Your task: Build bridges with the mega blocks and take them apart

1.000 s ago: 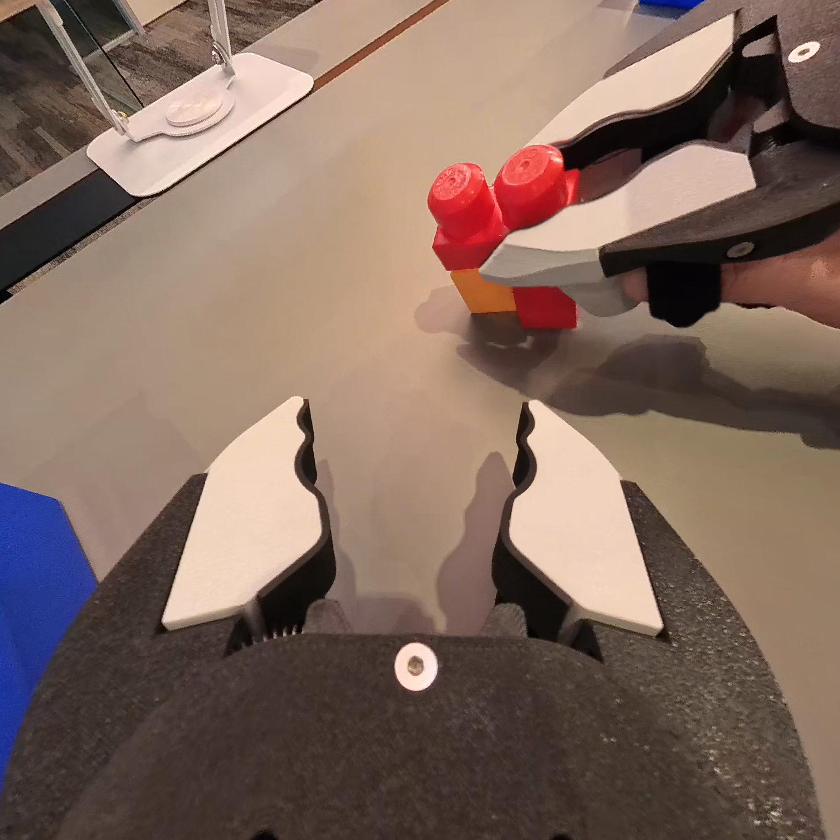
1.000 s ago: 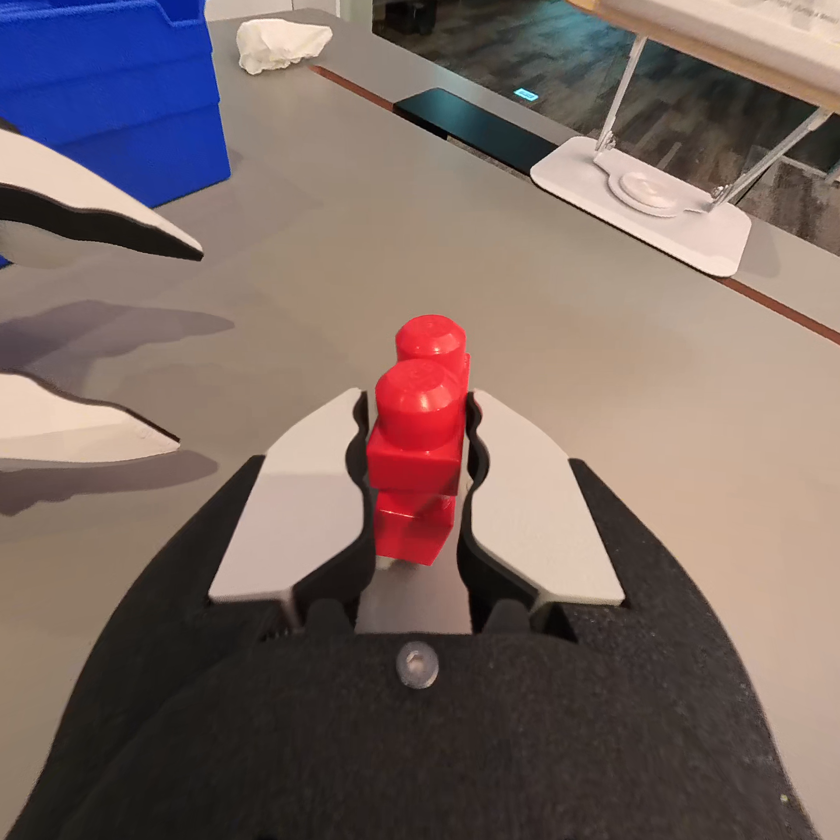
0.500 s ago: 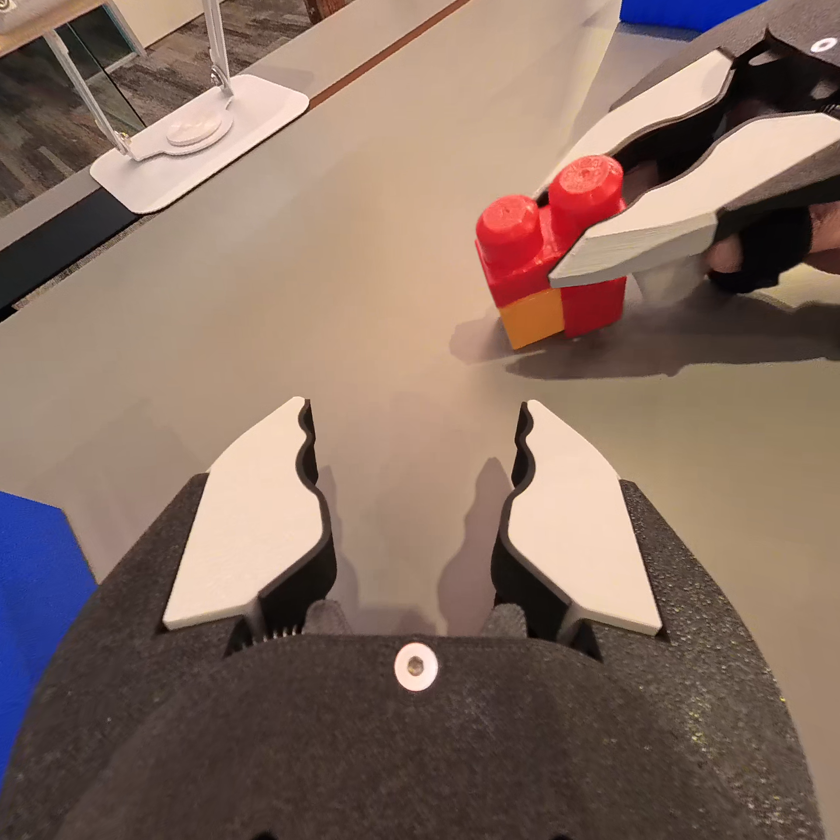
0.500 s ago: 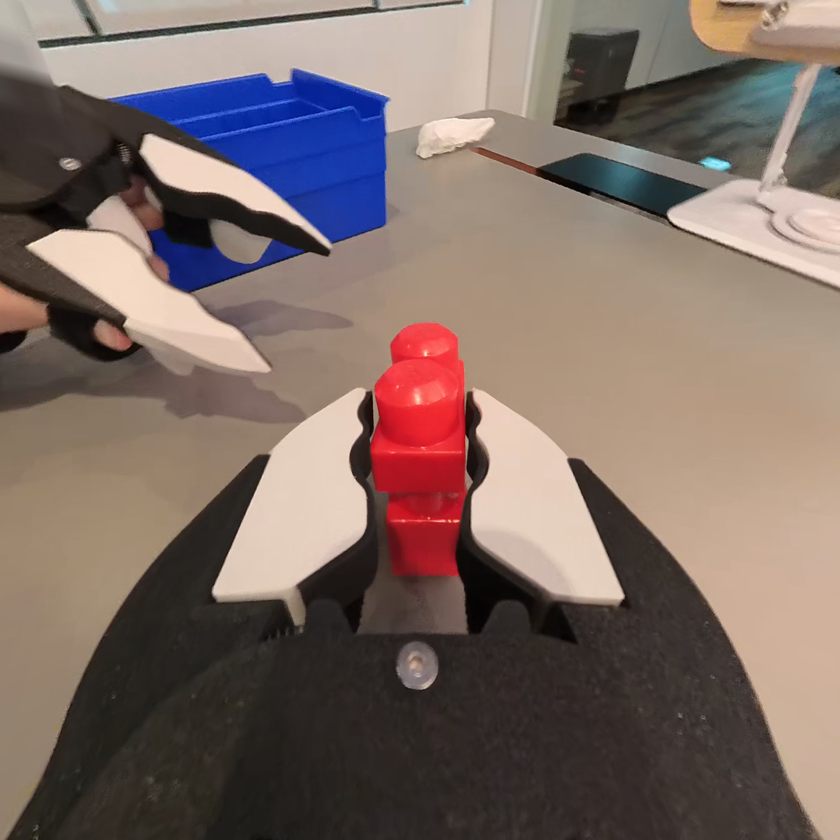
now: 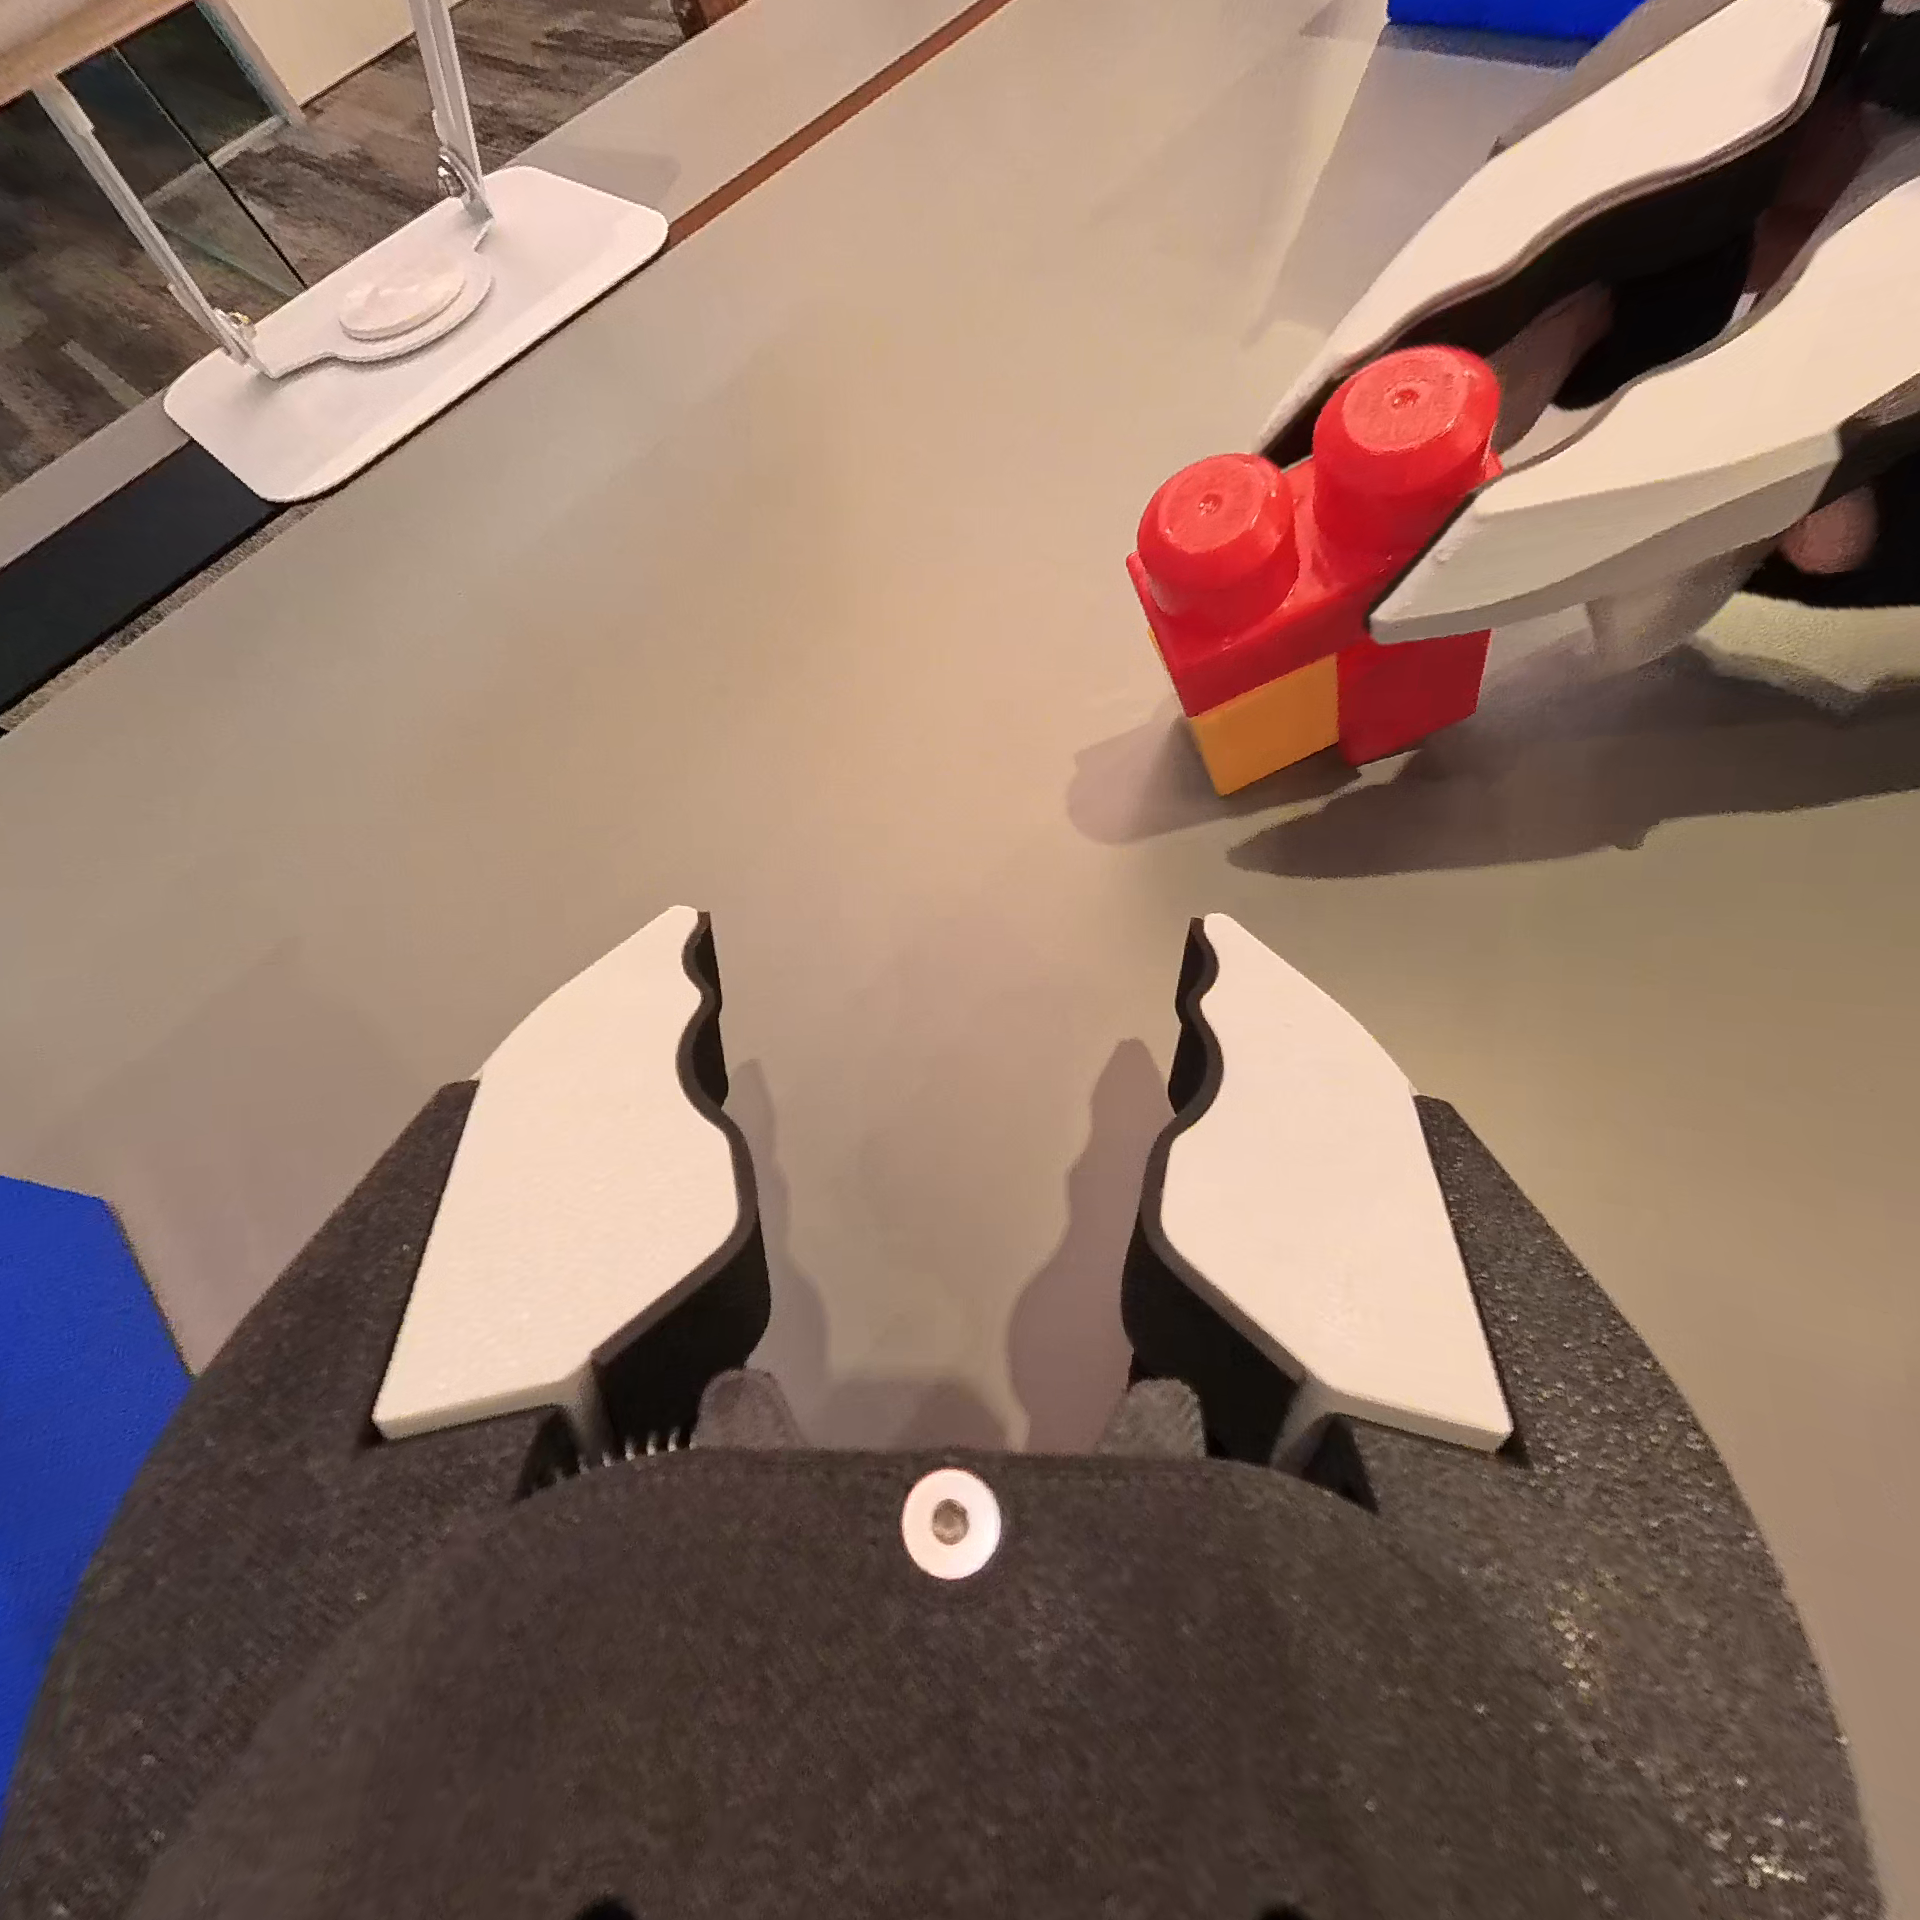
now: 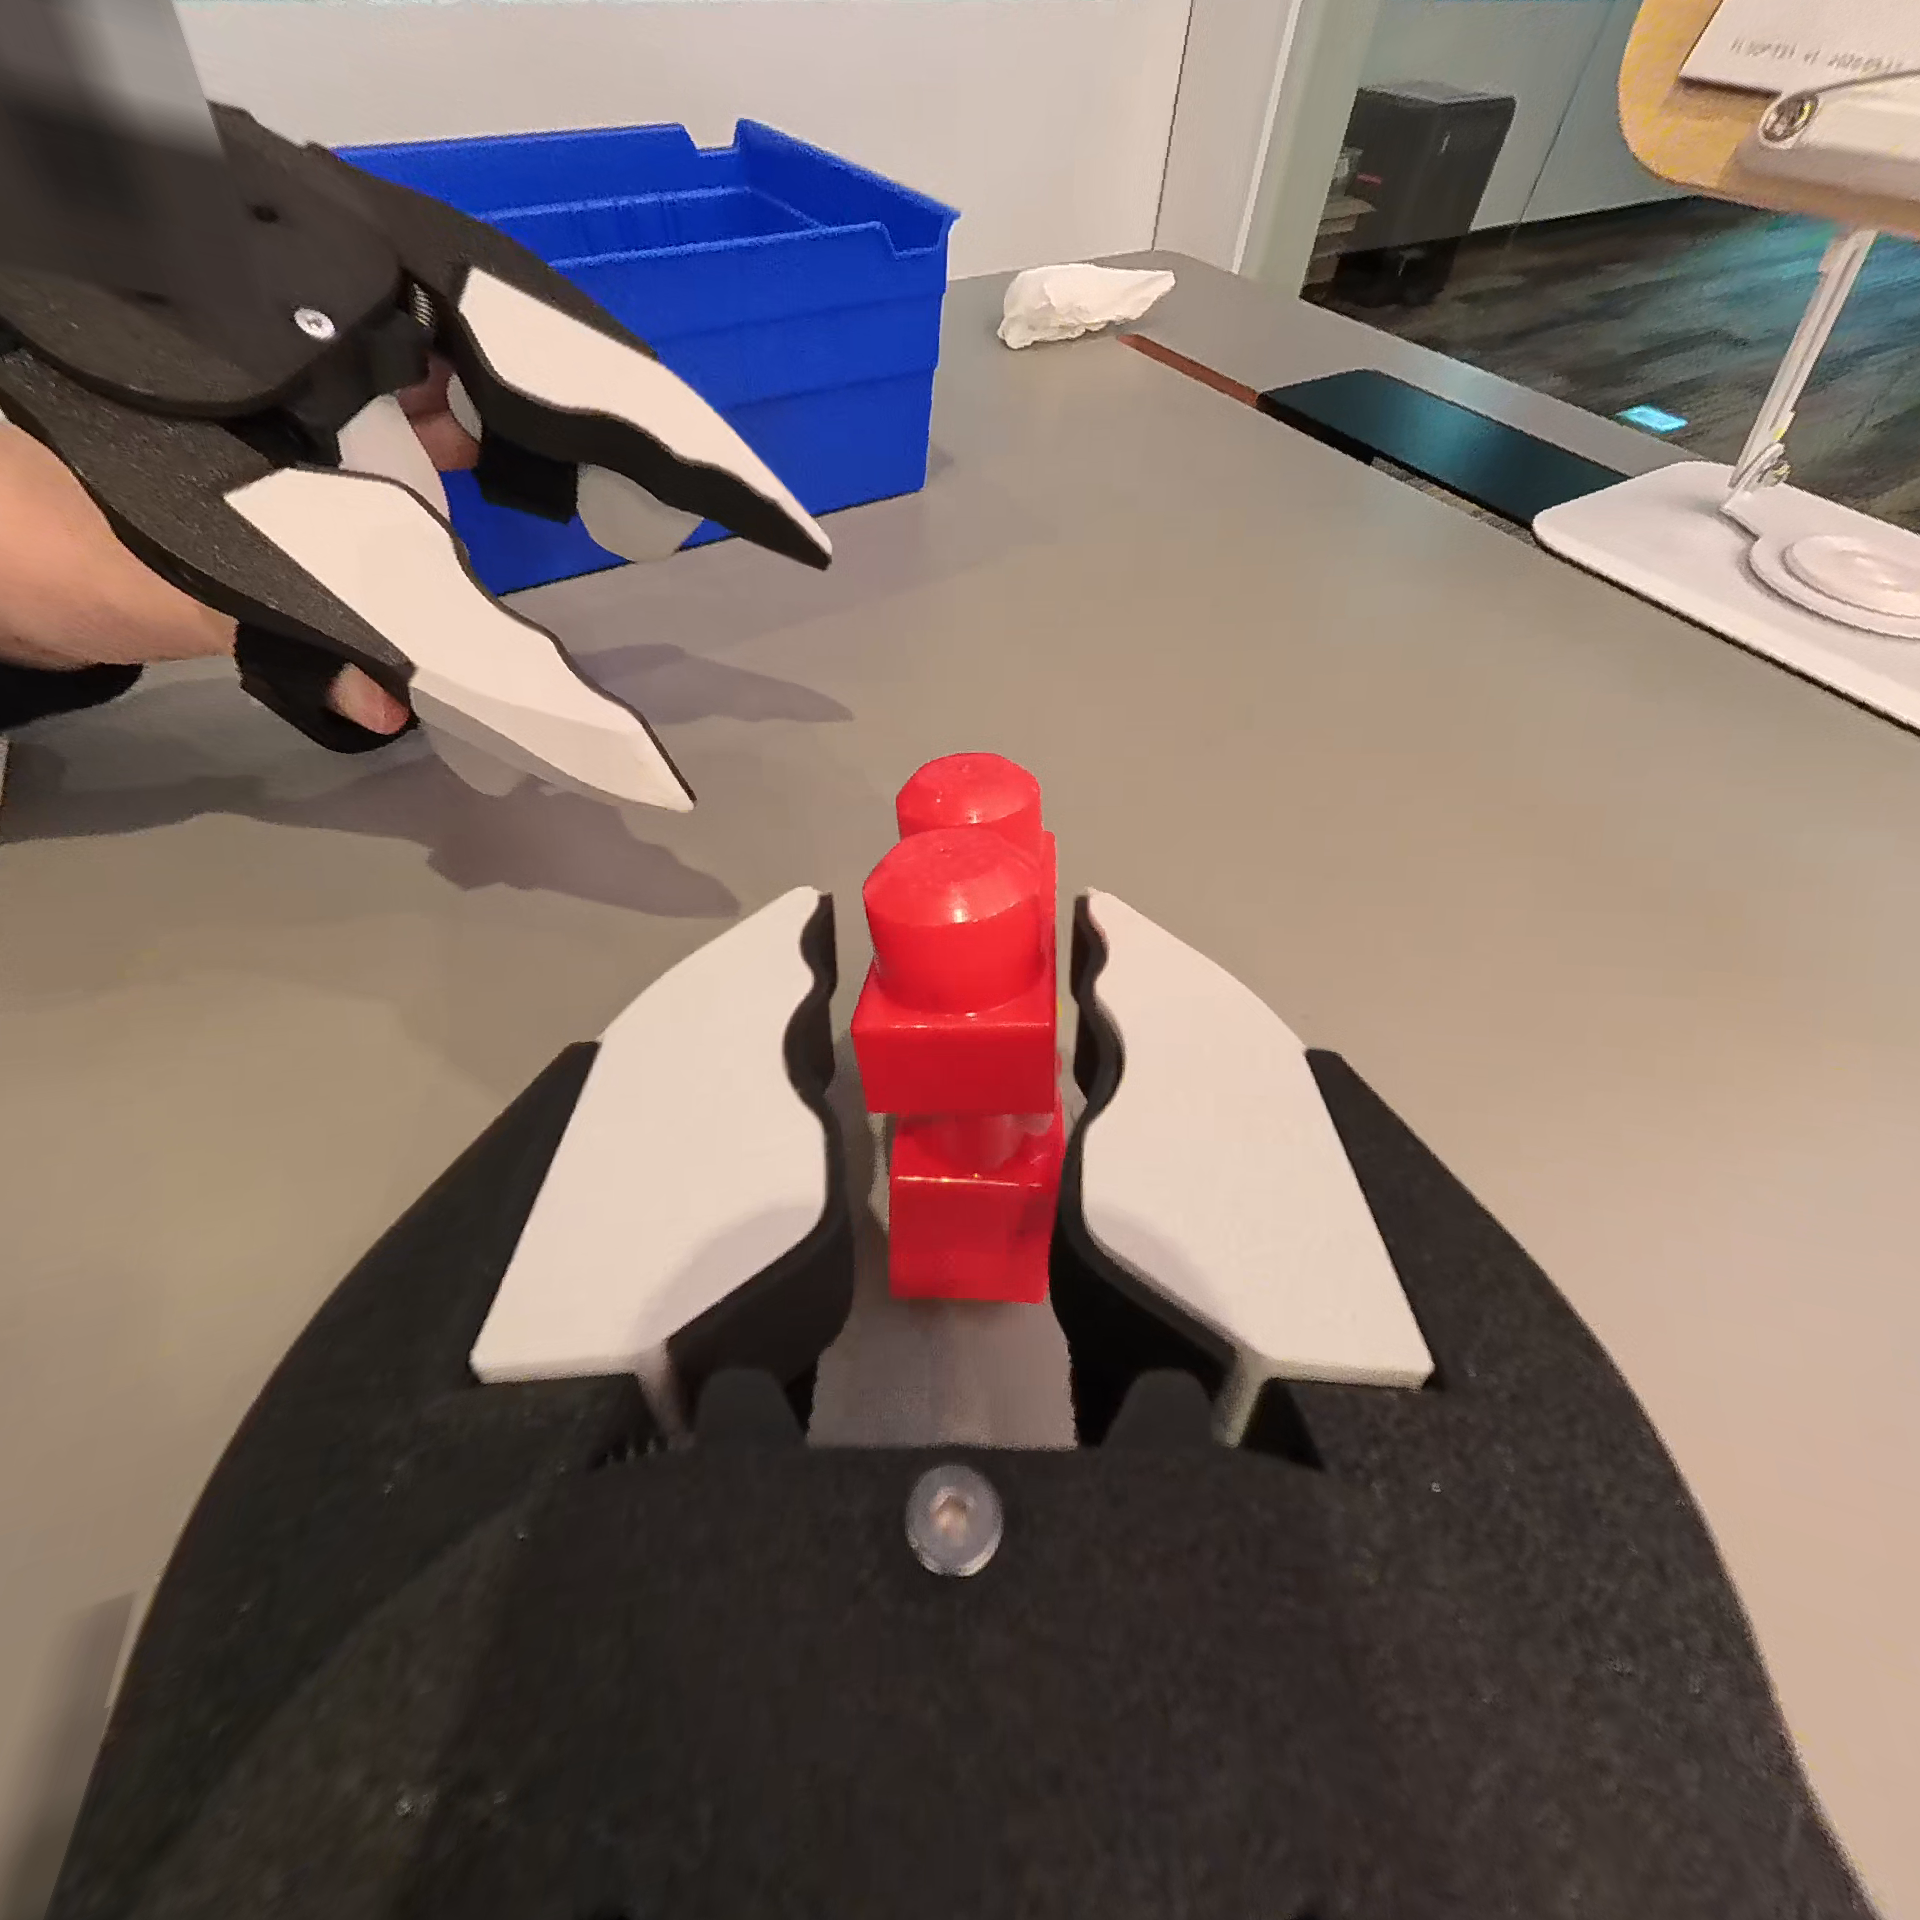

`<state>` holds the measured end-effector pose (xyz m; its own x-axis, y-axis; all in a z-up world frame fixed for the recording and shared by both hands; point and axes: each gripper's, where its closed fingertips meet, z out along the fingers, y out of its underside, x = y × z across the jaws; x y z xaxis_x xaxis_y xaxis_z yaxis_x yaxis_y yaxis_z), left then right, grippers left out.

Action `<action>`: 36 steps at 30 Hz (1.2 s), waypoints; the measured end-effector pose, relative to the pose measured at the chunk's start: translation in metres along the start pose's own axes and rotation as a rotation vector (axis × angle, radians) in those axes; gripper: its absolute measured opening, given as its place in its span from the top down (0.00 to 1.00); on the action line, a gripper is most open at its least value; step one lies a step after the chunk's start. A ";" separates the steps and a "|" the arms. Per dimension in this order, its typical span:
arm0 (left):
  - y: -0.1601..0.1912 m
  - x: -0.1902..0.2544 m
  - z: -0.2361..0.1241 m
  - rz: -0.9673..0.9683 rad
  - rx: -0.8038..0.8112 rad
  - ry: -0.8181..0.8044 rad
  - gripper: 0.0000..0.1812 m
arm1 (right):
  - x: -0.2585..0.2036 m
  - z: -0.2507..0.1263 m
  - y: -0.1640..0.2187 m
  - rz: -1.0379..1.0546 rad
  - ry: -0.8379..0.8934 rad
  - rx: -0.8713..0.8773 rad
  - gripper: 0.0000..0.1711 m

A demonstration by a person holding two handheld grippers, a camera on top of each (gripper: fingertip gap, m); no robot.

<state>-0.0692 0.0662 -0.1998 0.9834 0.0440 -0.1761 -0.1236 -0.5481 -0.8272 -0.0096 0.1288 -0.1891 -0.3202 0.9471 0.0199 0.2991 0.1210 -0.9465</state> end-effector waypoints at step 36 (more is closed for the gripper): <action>-0.005 0.008 0.000 -0.008 0.015 0.033 0.51 | 0.005 -0.002 0.028 -0.135 -0.048 -0.728 0.79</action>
<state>-0.0602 0.0696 -0.1972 0.9882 0.0205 -0.1518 -0.1174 -0.5349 -0.8367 -0.0012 0.1378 -0.2149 -0.4301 0.8981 0.0915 0.7691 0.4176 -0.4838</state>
